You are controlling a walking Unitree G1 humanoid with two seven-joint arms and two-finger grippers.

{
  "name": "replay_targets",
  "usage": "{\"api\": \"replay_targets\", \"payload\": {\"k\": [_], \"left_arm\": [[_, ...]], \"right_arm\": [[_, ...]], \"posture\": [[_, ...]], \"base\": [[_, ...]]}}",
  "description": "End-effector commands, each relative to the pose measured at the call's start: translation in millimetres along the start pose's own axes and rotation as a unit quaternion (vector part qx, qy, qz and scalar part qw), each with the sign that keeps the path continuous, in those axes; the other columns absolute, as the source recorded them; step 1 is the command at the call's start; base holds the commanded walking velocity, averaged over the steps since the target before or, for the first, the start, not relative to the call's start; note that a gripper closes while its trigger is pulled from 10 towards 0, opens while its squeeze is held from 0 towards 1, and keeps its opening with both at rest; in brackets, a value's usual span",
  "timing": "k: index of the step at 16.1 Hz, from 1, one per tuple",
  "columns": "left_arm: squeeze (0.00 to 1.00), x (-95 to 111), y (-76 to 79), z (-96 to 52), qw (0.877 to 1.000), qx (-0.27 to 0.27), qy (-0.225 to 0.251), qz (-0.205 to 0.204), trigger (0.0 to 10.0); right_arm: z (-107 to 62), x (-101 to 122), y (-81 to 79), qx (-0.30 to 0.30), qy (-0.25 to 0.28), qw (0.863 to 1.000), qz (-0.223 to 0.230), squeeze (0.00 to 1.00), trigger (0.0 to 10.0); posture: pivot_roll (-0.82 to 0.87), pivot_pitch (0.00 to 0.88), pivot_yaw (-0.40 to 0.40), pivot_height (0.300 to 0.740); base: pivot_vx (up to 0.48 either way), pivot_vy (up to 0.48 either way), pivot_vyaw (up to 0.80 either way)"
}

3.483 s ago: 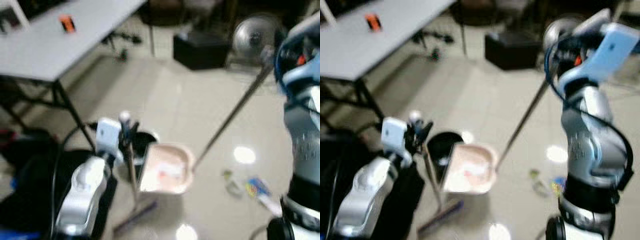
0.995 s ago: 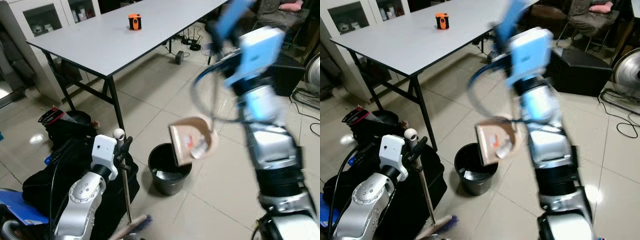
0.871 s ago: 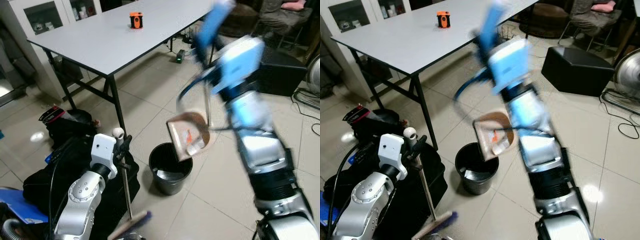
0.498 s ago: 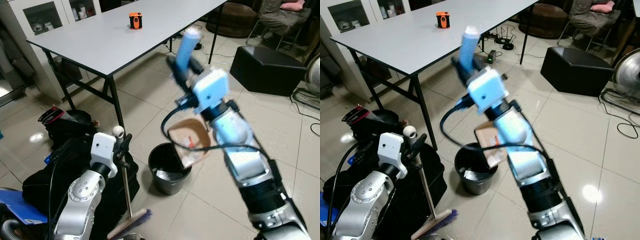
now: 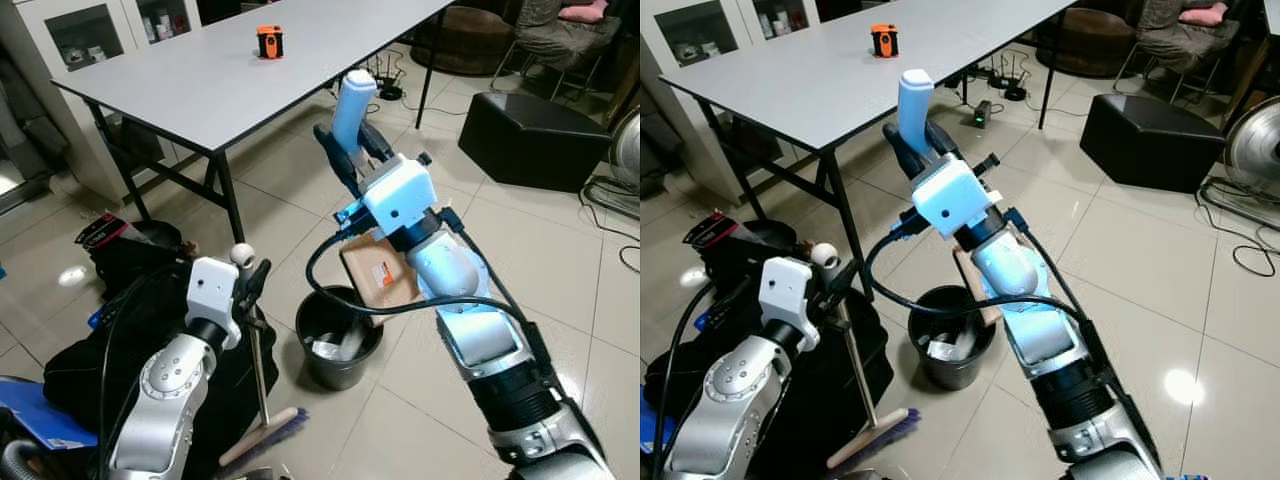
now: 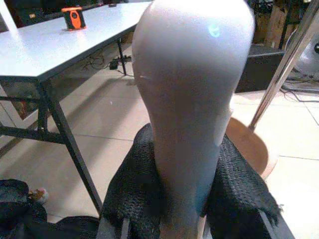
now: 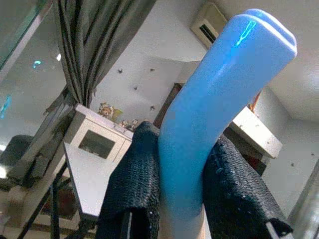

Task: Sweep floor

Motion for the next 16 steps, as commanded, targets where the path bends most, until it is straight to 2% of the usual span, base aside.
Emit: {"api": "replay_targets", "payload": {"k": [1, 3, 4, 5, 7, 8, 10, 11, 12, 13, 14, 16], "left_arm": [[0.0, 9, -1.3, 0.8, 1.0, 0.004, 0.012, 0.01, 10.0], [0.0, 10, 0.0, 2.3, 1.0, 0.003, 0.012, 0.008, 10.0], [0.0, 10, 1.3, 4.1, 1.0, -0.001, 0.011, 0.0, 10.0], [0.0, 9, 2.2, 6.2, 1.0, -0.004, 0.009, -0.003, 10.0], [0.0, 3, 4.9, 10.9, 1.0, -0.015, 0.003, -0.008, 10.0], [0.0, 2, 5.5, 12.1, 1.0, -0.021, 0.004, -0.009, 10.0], [0.0, 1, 7.8, 12.9, 0.999, -0.035, 0.004, -0.013, 10.0], [0.0, 1, 7.9, 13.1, 0.999, -0.036, 0.004, -0.013, 10.0], [0.0, 1, 6.4, 14.4, 0.999, -0.029, 0.004, -0.016, 10.0], [0.0, 2, 5.4, 15.0, 0.999, -0.026, 0.006, -0.019, 10.0], [0.0, 4, 3.4, 15.7, 0.999, -0.02, 0.009, -0.026, 10.0], [0.0, 3, 2.7, 17.0, 1.0, -0.022, 0.005, -0.019, 10.0]], "right_arm": [[5.2, 9, 4.2, -0.003, 0.027, 0.999, -0.029, 0.0, 10.0], [3.8, 8, 23.6, -0.048, 0.012, 0.997, -0.066, 0.0, 10.0], [0.1, 11, 44.3, -0.091, -0.006, 0.991, -0.098, 0.0, 10.0], [-3.2, 14, 59.7, -0.123, -0.022, 0.986, -0.108, 0.0, 10.0], [-18.3, 28, 98.6, -0.199, -0.053, 0.97, -0.133, 0.0, 10.0], [-32.0, 28, 118.0, -0.238, -0.099, 0.954, -0.151, 0.0, 10.0], [-60.8, 25, 140.0, -0.304, -0.144, 0.929, -0.156, 0.0, 10.0], [-65.4, 25, 142.3, -0.315, -0.151, 0.924, -0.153, 0.0, 10.0], [-76.1, 19, 144.4, -0.343, -0.165, 0.916, -0.128, 0.0, 10.0], [-80.7, 14, 142.8, -0.35, -0.175, 0.913, -0.115, 0.0, 10.0], [-89.2, 2, 136.6, -0.362, -0.194, 0.908, -0.08, 0.0, 10.0], [-93.3, -8, 128.4, -0.367, -0.207, 0.905, -0.052, 0.0, 10.0]], "posture": [[0.04, 0.0, 0.032, 0.74], [0.03, 0.0, 0.035, 0.74], [0.02, 0.0, 0.037, 0.74], [0.01, 0.0, 0.042, 0.74], [-0.02, 0.0, 0.051, 0.74], [-0.02, 0.0, 0.053, 0.74], [-0.02, 0.0, 0.054, 0.74], [-0.02, 0.0, 0.054, 0.74], [-0.02, 0.0, 0.054, 0.74], [-0.02, 0.0, 0.053, 0.74], [-0.02, 0.0, 0.052, 0.74], [-0.01, 0.0, 0.048, 0.74]], "base": [[0.0, 0.0, 0.0], [0.0, 0.0, 0.0], [0.0, 0.0, 0.0], [0.0, 0.0, 0.0], [0.0, 0.0, 0.0], [0.0, 0.0, 0.0], [0.0, 0.0, -0.7], [0.0, 0.0, -0.8], [0.0, 0.0, -0.8], [0.0, 0.0, -0.8], [0.0, 0.0, -0.8], [0.0, 0.0, -0.8]]}}
Point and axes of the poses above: a point about 5 cm out from each wrist's last joint towards the gripper, its own z axis pointing out of the wrist towards the gripper, its own x axis along the axis of the wrist's last joint, y = z × x, the point moved 1 cm from there along z, pointing out of the wrist towards the gripper, and after that the axes turned 12 degrees about z, right-handed, at the moved point
